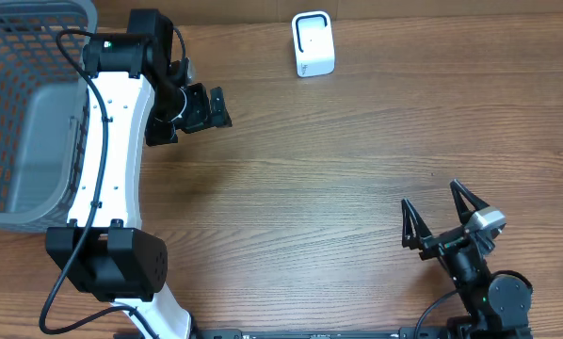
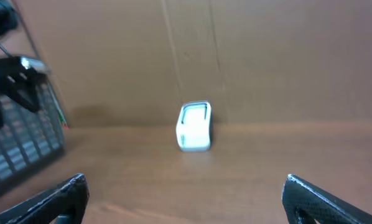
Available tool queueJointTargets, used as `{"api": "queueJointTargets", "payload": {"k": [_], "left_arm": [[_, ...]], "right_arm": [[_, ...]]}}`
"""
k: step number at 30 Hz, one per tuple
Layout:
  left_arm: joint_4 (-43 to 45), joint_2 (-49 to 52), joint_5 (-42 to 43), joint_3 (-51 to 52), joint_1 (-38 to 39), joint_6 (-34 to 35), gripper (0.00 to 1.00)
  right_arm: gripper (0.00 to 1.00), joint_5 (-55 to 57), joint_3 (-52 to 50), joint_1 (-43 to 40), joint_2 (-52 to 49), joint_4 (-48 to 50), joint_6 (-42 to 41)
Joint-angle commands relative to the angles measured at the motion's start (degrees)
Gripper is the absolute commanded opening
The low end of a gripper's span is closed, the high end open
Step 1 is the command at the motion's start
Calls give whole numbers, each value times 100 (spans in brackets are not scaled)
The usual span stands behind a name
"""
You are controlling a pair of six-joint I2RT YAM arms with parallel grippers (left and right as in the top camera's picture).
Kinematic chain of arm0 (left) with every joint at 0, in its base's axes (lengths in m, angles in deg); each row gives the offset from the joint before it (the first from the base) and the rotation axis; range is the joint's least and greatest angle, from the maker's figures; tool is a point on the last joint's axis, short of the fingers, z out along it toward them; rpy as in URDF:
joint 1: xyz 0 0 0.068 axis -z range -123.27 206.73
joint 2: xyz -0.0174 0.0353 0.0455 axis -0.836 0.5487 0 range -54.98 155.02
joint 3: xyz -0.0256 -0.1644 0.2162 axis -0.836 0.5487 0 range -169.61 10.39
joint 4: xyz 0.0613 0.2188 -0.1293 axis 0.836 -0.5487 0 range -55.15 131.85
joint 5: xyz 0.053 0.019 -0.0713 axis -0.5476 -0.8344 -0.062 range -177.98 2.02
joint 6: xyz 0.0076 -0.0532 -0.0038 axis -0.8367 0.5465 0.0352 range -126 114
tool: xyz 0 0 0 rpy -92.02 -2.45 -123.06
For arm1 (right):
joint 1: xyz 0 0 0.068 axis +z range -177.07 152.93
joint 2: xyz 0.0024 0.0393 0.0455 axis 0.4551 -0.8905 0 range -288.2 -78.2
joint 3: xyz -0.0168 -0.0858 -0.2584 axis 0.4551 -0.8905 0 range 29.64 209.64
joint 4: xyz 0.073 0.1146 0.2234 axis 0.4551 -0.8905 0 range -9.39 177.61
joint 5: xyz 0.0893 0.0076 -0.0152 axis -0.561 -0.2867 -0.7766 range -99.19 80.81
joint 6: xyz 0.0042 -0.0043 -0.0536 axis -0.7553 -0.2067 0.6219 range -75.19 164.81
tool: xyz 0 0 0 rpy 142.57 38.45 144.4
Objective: Scan the item barcode
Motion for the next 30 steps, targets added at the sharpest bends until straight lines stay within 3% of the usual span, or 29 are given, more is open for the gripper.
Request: {"api": "queueJointTargets", "payload": {"k": [1, 30], "left_arm": [[7, 42, 20, 15, 37, -151, 100], [7, 42, 20, 15, 37, -151, 100]], "right_arm": [[100, 168, -63, 15, 66, -341, 7], [100, 164, -61, 17, 61, -431, 7]]}}
